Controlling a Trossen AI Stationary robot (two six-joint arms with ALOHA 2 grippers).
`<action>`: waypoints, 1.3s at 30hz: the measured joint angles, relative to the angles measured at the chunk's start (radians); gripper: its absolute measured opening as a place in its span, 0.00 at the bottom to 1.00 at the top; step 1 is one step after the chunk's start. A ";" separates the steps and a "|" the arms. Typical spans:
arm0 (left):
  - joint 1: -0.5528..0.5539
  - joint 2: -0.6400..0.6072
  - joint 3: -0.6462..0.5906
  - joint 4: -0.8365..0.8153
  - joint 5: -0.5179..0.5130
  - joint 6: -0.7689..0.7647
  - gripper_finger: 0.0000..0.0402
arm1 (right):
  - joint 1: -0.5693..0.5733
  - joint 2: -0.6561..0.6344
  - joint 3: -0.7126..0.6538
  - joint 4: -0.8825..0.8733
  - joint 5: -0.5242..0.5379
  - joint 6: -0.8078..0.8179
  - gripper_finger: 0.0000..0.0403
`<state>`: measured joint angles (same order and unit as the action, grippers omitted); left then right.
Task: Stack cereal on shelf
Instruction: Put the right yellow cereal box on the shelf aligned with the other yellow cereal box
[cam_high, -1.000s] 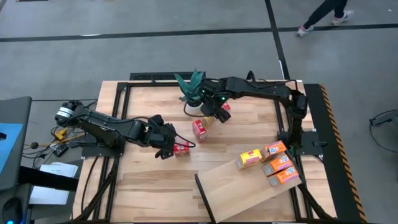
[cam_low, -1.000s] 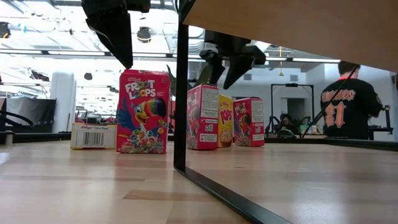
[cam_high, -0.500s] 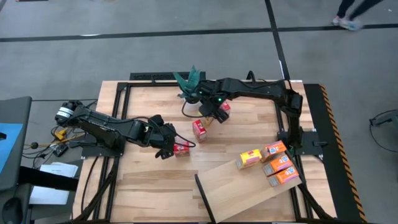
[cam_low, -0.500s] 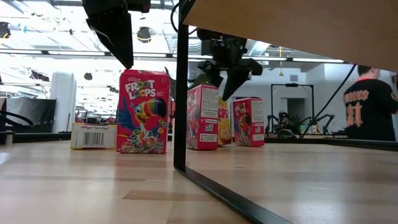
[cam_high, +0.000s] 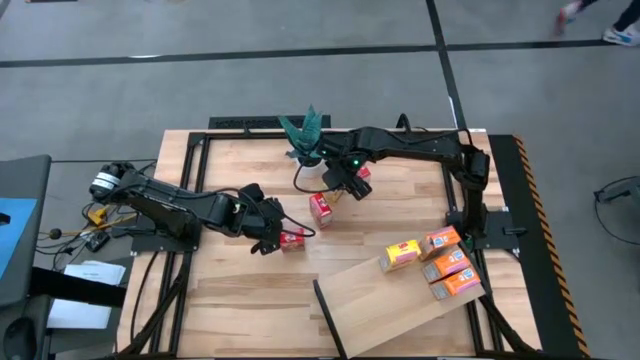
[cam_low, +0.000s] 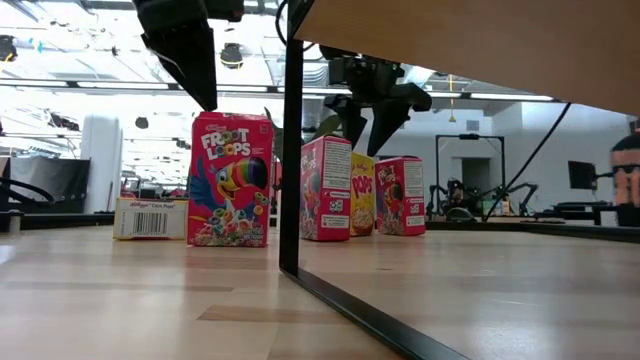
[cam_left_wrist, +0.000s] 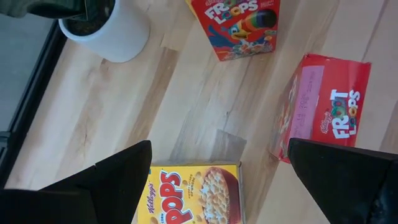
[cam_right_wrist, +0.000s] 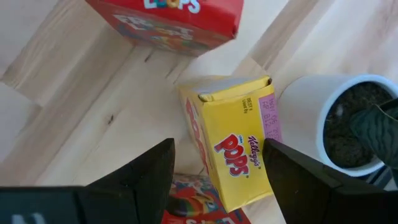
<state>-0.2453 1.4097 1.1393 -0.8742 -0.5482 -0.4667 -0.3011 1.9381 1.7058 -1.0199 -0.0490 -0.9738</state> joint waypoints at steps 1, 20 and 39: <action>0.000 0.000 0.000 -0.002 -0.002 -0.002 0.92 | 0.000 0.000 0.000 0.000 0.001 0.000 0.67; 0.000 0.000 0.000 -0.003 -0.007 -0.025 0.92 | 0.004 -0.017 0.073 0.004 -0.001 -0.034 0.67; 0.000 -0.001 0.000 -0.003 -0.006 -0.028 0.92 | -0.032 0.016 0.035 0.034 -0.057 -0.056 0.67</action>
<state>-0.2451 1.4090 1.1397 -0.8772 -0.5541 -0.4945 -0.3328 1.9539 1.7407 -0.9859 -0.1062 -1.0302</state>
